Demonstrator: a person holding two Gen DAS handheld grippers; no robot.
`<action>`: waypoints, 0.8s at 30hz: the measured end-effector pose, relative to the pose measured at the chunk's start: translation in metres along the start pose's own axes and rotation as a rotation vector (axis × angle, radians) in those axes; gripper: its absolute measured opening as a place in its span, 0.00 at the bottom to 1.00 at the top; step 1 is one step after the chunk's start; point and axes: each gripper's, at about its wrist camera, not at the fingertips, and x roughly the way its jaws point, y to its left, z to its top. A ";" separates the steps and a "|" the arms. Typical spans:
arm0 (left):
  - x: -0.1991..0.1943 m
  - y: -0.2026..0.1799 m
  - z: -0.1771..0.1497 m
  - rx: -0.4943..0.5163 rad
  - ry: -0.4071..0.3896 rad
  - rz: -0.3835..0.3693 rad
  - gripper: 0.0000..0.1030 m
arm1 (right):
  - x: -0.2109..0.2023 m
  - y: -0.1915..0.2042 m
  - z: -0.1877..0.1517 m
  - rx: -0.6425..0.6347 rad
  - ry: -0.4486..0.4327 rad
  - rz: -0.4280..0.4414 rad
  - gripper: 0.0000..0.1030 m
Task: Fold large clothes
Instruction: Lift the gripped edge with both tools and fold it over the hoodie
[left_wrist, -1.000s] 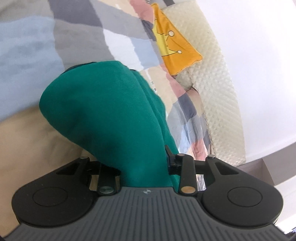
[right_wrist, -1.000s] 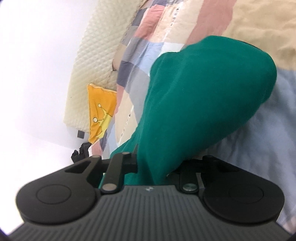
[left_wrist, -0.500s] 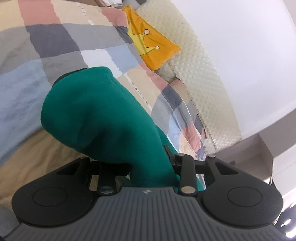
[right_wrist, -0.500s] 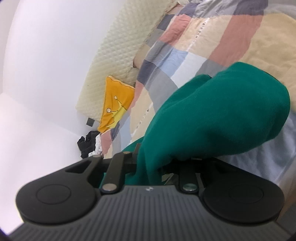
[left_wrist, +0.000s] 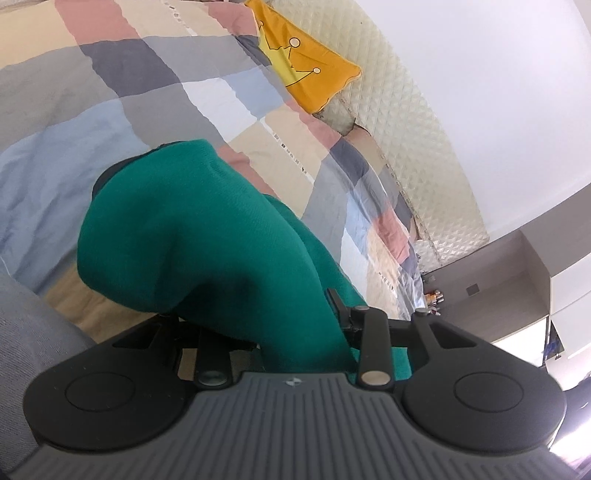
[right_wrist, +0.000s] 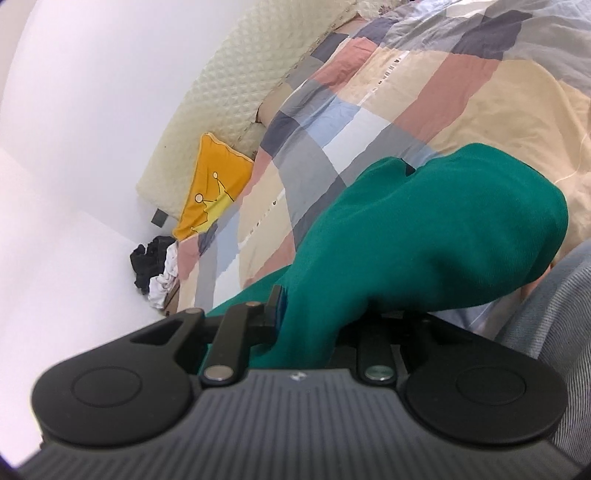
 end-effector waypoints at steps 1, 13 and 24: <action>0.000 0.001 0.001 -0.007 0.002 -0.003 0.38 | 0.000 0.000 0.001 0.007 0.002 -0.001 0.25; 0.046 -0.010 0.045 -0.109 0.033 0.000 0.55 | 0.037 0.001 0.028 0.142 0.023 0.058 0.41; 0.133 -0.024 0.095 -0.129 0.026 0.066 0.60 | 0.115 0.003 0.066 0.195 0.027 0.066 0.57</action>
